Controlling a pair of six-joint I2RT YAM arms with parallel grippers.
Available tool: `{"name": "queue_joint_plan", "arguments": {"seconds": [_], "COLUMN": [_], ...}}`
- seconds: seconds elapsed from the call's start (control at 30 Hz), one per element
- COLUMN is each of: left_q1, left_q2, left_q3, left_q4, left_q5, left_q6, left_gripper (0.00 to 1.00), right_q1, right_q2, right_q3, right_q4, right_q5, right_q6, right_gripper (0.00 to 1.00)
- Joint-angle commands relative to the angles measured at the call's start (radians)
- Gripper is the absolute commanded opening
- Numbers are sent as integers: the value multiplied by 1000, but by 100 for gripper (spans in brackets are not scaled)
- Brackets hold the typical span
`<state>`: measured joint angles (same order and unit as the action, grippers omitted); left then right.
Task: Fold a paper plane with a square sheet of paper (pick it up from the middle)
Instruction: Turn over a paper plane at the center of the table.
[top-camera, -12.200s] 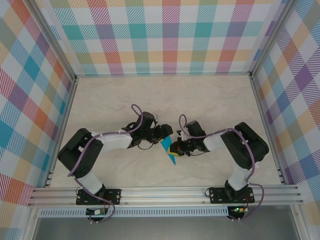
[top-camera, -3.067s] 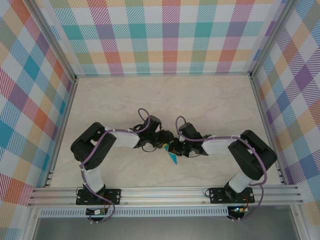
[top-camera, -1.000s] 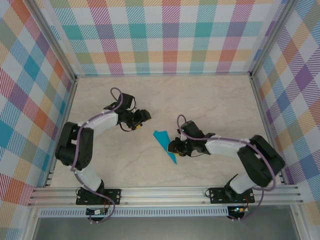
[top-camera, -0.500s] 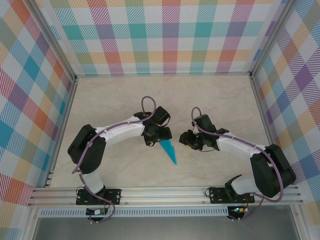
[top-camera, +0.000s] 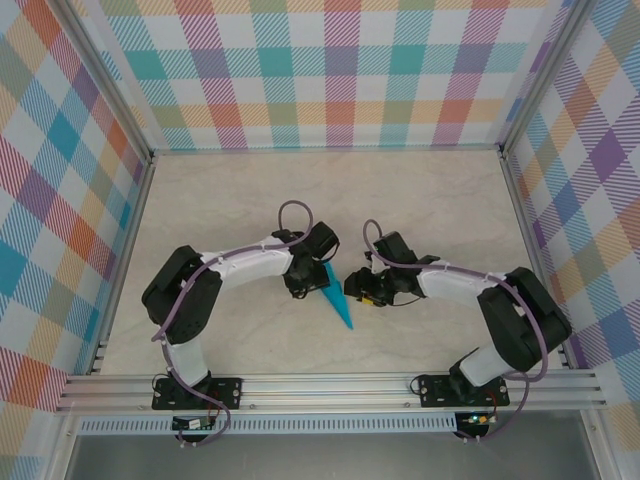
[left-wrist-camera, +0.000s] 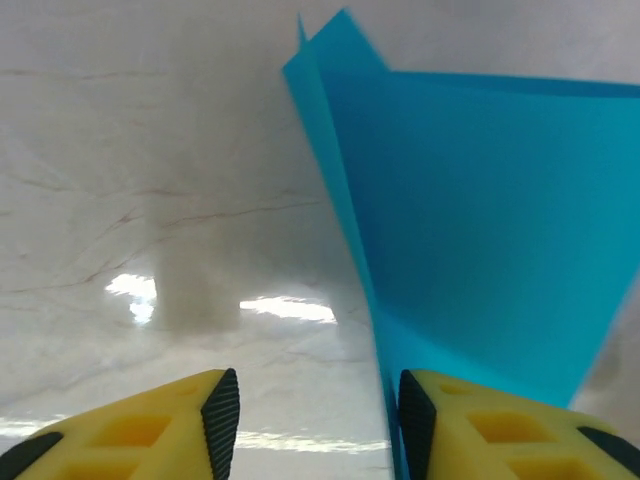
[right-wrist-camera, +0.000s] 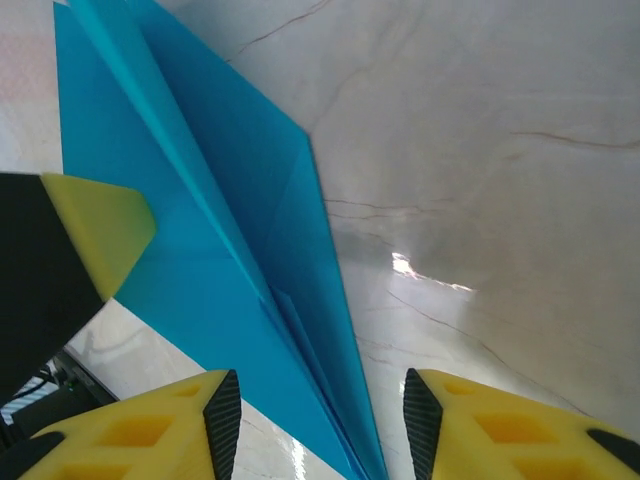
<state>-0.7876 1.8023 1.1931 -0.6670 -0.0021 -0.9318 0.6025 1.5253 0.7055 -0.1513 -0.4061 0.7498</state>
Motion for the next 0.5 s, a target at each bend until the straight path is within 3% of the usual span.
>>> {"name": "queue_joint_plan", "arguments": {"seconds": [0.0, 0.47], "left_q1": [4, 4], "left_q2": [-51, -52], "left_q3": [-30, -55], "left_q4": [4, 24], "left_q5": [-14, -7], "left_q6": [-12, 8], "left_gripper": [41, 36], "right_q1": [21, 64], "right_q2": [29, 116], "right_q3": [54, 102], "right_q4": [7, 16], "right_q5": [-36, -101], "right_q6": [-54, -118], "right_gripper": [50, 53]}}
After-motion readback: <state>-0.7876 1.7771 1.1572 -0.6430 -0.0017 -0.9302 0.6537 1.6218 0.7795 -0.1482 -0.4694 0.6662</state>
